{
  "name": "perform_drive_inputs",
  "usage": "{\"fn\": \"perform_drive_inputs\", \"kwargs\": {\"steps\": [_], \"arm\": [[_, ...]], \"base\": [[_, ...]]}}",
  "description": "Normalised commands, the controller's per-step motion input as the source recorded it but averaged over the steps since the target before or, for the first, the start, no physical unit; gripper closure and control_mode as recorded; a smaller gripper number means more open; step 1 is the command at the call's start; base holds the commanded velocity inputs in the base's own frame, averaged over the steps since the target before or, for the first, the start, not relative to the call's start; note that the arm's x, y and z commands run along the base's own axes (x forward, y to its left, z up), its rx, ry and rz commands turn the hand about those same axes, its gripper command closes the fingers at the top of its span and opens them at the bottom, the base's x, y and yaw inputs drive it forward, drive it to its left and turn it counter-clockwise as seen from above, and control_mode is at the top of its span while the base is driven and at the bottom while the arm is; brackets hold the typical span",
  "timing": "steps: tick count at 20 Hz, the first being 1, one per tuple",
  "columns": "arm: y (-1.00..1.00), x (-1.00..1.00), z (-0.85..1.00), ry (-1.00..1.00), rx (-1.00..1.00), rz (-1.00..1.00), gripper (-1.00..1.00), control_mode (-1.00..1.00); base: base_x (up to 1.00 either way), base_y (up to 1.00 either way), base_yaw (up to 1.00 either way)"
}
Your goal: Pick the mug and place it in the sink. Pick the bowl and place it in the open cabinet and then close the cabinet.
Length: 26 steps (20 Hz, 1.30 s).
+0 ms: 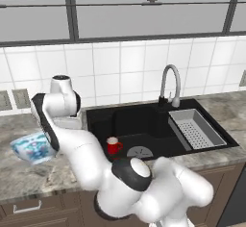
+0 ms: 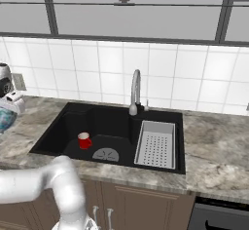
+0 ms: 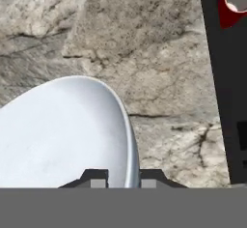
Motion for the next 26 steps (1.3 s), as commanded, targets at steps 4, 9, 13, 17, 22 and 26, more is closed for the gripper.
{"fn": "perform_drive_inputs", "kwargs": {"steps": [4, 9, 13, 17, 22, 26], "arm": [[-0.43, -0.82, 1.00, -0.49, -0.39, 0.00, 1.00, -1.00], [-0.81, -0.64, 1.00, -0.18, -0.11, 0.00, 1.00, -1.00], [-1.00, -0.39, 1.00, 0.00, 0.17, 0.08, 1.00, -1.00], [-0.66, -0.39, 0.57, -0.06, 0.23, 0.17, 1.00, -1.00], [-0.23, -0.60, 0.14, -0.28, 0.07, 0.17, 1.00, -1.00], [-0.16, -0.78, 0.02, -0.29, 0.00, 0.05, 1.00, -1.00]], "base": [[0.00, 0.00, 0.00], [0.00, 0.00, 0.00], [0.00, 0.00, 0.00], [0.00, 0.00, 0.00], [0.00, 0.00, 0.00], [0.00, 0.00, 0.00]]}}
